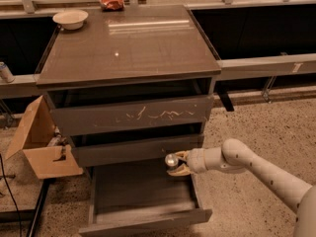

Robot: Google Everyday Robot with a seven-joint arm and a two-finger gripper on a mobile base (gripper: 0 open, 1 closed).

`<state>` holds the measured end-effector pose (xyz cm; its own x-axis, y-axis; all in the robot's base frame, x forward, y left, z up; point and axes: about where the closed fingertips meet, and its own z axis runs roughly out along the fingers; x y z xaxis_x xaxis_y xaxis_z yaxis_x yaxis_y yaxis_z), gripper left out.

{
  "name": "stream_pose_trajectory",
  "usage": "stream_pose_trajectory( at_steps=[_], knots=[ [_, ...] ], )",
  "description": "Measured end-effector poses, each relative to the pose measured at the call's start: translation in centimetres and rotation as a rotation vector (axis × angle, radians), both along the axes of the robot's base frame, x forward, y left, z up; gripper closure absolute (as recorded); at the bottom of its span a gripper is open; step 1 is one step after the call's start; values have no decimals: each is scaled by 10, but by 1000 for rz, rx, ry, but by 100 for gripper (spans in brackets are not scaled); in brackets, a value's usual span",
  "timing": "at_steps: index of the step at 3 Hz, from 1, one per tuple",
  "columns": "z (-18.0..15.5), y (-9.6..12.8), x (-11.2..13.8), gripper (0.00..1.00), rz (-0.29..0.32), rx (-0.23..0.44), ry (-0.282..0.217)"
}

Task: Place redbull can into bottom drawer

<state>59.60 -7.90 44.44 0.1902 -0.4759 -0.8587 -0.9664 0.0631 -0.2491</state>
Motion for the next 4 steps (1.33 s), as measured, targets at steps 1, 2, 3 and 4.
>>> stream_pose_trajectory(
  at_steps=[1,2,3,4],
  knots=[
    [-23,0,5,100,-4,2,8],
    [-70,-3,16,100,-17,17,23],
    [-132,-6,30,100,-38,39,69],
    [-173,-8,36,100,-39,55,116]
  ],
)
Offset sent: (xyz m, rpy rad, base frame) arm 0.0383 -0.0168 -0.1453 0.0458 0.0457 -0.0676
